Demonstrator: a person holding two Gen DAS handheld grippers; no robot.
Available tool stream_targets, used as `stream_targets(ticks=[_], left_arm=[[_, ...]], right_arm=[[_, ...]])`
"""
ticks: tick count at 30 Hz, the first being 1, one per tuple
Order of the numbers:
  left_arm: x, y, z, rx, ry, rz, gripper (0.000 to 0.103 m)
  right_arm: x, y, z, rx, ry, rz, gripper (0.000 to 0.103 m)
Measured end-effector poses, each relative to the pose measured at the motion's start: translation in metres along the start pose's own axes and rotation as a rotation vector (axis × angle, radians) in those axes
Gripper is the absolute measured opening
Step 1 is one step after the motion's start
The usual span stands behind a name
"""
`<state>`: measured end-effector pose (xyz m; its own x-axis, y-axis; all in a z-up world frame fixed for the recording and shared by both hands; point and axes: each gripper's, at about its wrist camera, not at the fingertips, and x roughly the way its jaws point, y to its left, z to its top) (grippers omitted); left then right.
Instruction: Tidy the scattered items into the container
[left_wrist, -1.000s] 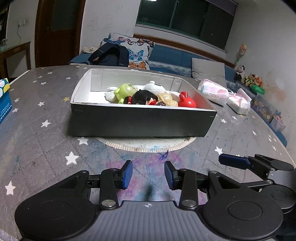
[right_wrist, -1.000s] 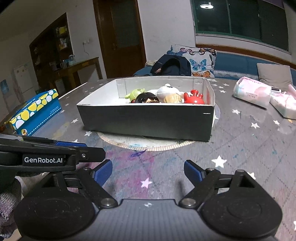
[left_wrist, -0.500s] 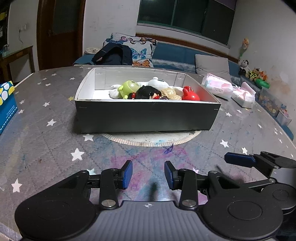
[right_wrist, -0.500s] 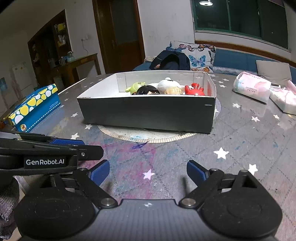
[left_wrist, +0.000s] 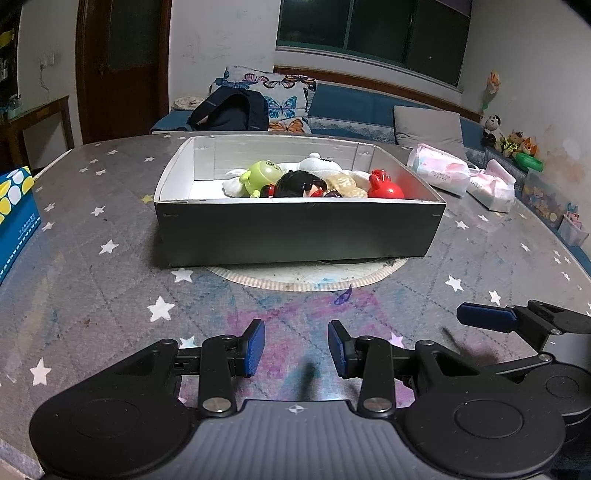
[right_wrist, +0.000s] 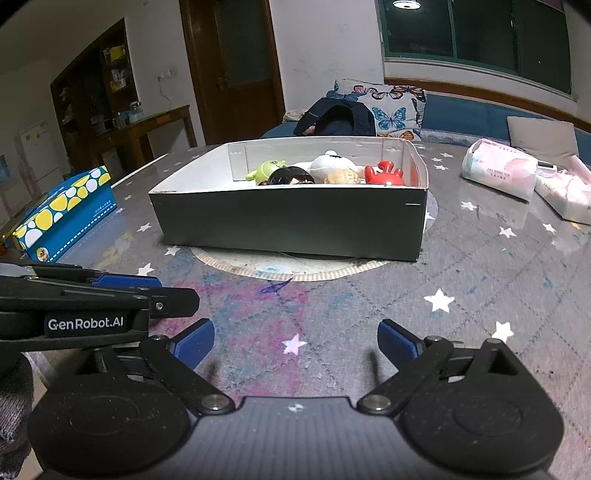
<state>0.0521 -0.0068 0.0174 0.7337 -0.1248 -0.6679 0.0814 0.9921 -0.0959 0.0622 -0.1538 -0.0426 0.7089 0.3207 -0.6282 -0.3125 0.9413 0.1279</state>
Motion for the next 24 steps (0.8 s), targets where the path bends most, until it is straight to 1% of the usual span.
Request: stream_targets(ticks=[7, 9, 14, 24], left_arm=[[0.0009, -0.0008, 0.0018, 0.008, -0.002, 0.008, 0.040], [0.0011, -0.0010, 0.0025, 0.011, -0.002, 0.014, 0.040], [0.0027, 0.0001, 0.0036, 0.009, 0.001, 0.021, 0.040], [0.0072, 0.0007, 0.0077, 0.017, 0.006, 0.034, 0.040]], right_arm=[[0.0019, -0.0007, 0.0008, 0.004, 0.004, -0.002, 0.098], [0.0022, -0.0005, 0.0011, 0.005, 0.003, -0.007, 0.100], [0.0039, -0.0012, 0.0031, 0.006, 0.002, -0.008, 0.102], [0.0095, -0.0031, 0.0056, 0.010, 0.013, -0.005, 0.103]])
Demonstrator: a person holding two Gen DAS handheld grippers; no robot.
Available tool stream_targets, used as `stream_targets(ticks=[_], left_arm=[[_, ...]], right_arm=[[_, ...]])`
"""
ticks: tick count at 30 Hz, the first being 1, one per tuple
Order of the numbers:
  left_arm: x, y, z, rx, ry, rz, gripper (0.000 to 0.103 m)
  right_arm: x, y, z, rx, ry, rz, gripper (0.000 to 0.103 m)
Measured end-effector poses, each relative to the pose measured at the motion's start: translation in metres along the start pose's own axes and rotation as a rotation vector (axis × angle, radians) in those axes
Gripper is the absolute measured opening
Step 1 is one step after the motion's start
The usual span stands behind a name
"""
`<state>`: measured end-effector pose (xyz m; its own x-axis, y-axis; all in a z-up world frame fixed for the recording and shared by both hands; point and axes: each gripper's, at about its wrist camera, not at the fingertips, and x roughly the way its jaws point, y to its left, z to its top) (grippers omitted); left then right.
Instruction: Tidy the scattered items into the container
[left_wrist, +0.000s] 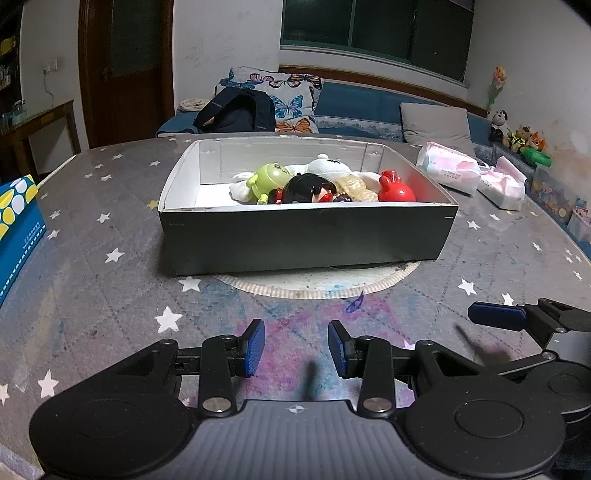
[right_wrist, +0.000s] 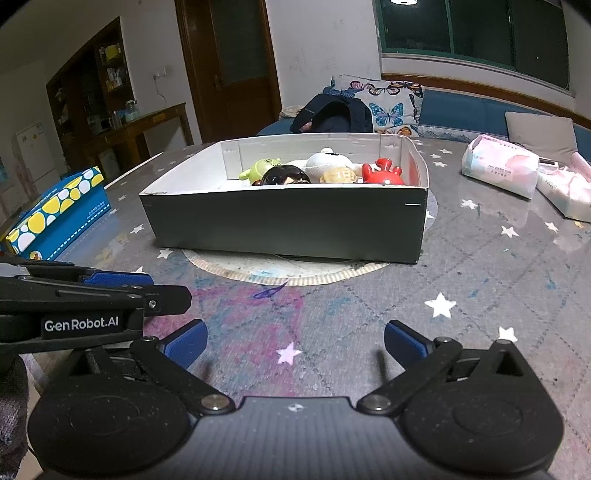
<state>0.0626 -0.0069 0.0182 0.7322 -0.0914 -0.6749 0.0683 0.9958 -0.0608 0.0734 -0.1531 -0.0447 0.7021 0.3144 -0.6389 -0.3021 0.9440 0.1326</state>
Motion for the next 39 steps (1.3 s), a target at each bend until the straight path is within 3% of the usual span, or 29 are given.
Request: stream_targets(ticks=[39], left_arm=[[0.027, -0.001, 0.022, 0.055, 0.012, 0.077, 0.040]], right_arm=[[0.030, -0.011, 0.017, 0.035, 0.038, 0.004, 0.103]])
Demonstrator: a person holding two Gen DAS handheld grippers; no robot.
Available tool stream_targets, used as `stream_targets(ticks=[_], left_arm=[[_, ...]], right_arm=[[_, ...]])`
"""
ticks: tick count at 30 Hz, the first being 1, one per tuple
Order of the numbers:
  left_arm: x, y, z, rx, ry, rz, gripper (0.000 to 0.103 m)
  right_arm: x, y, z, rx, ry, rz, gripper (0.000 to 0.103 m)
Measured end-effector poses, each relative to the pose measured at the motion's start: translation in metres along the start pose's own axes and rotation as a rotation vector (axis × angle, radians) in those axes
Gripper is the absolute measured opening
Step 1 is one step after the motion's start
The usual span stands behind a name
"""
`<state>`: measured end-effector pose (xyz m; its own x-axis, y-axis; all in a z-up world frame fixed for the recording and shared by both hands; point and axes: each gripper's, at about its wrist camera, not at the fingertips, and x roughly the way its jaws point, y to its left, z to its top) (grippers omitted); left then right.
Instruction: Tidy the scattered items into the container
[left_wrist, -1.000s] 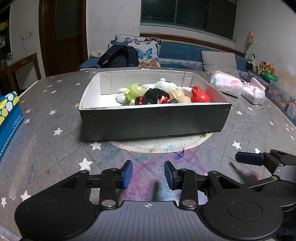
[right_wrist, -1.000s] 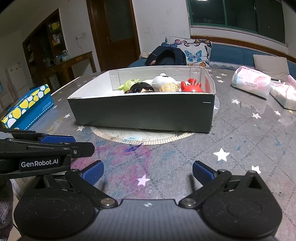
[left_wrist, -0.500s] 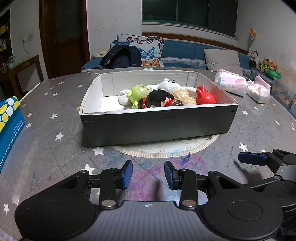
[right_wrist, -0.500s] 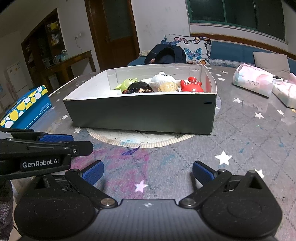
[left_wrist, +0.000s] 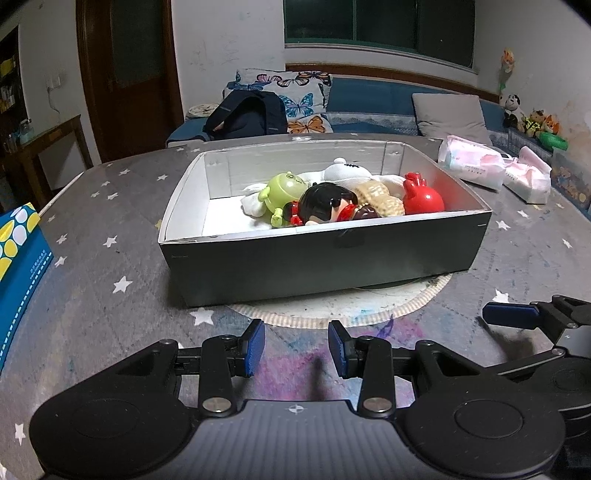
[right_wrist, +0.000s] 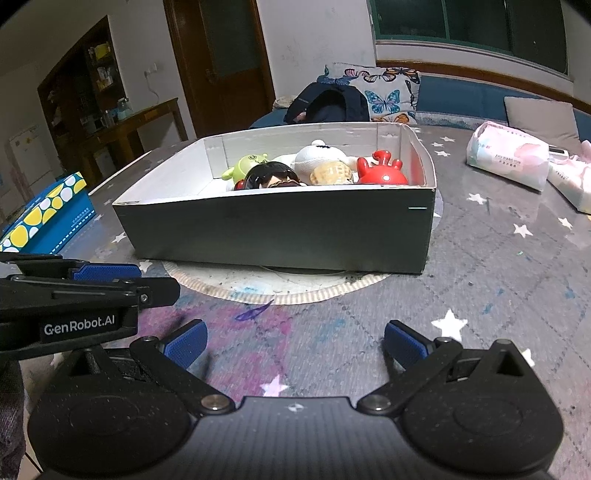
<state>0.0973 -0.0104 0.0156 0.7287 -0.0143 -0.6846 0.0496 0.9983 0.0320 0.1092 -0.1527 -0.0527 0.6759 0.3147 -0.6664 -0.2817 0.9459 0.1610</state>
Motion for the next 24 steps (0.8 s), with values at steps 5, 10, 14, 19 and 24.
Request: stream_targets(ticks=[5, 10, 14, 19, 24], left_arm=[[0.005, 0.000, 0.004, 0.004, -0.001, 0.005, 0.040], [0.010, 0.000, 0.009, 0.011, -0.003, 0.007, 0.040], [0.014, -0.001, 0.013, 0.013, -0.003, 0.011, 0.040], [0.019, -0.001, 0.016, 0.018, -0.003, 0.013, 0.040], [0.024, -0.001, 0.019, 0.017, 0.001, 0.017, 0.040]], right_arm=[[0.005, -0.002, 0.004, 0.003, 0.004, -0.001, 0.103], [0.010, -0.003, 0.009, 0.003, 0.006, -0.005, 0.103], [0.015, -0.004, 0.012, 0.002, 0.010, -0.005, 0.103], [0.017, -0.005, 0.014, 0.002, 0.011, -0.006, 0.103], [0.023, -0.006, 0.019, 0.003, 0.015, -0.010, 0.103]])
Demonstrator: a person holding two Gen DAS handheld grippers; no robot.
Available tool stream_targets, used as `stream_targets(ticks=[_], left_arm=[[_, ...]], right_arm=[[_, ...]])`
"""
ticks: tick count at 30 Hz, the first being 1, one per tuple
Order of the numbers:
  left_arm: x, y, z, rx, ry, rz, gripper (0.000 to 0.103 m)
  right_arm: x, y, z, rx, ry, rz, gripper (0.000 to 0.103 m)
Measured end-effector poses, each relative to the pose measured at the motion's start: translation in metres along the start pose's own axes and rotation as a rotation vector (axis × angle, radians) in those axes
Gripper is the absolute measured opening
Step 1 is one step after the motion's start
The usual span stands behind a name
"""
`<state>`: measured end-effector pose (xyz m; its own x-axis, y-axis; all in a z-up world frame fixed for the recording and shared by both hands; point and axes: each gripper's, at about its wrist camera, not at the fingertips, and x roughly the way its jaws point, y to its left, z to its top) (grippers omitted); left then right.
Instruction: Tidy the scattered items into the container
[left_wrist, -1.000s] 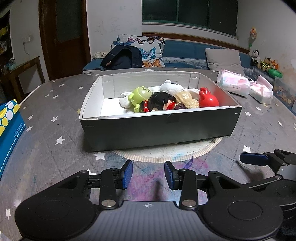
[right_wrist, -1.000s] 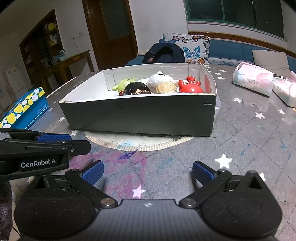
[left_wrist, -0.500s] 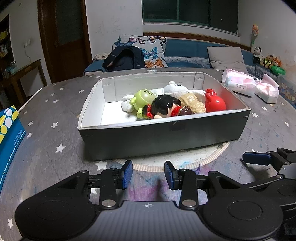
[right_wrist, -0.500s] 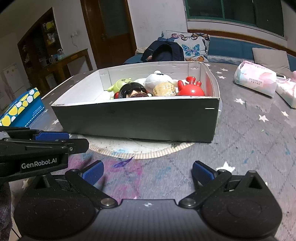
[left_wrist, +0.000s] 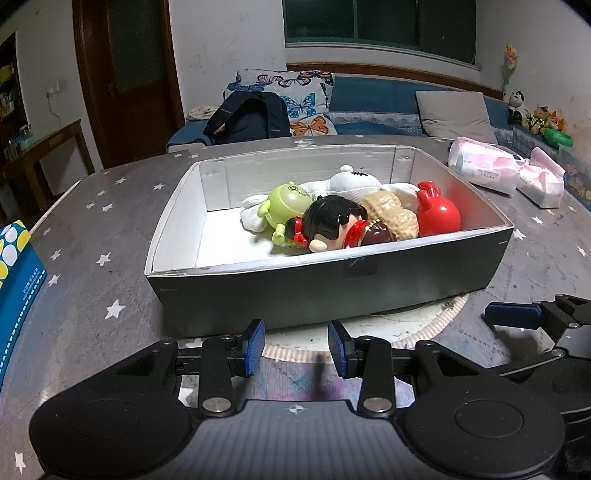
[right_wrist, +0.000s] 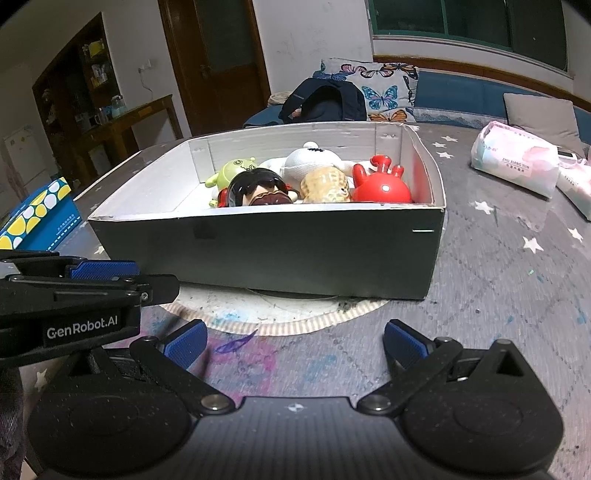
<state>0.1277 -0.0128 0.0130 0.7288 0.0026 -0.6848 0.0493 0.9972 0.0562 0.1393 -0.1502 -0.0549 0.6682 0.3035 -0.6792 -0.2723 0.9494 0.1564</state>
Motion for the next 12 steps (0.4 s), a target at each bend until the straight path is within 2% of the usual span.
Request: stream_targets(ticks=[12], left_arm=[[0.0051, 0.0002, 0.0062, 0.005, -0.026, 0.007, 0.039]], right_arm=[[0.0075, -0.0029, 0.0064, 0.000, -0.002, 0.002, 0.103]])
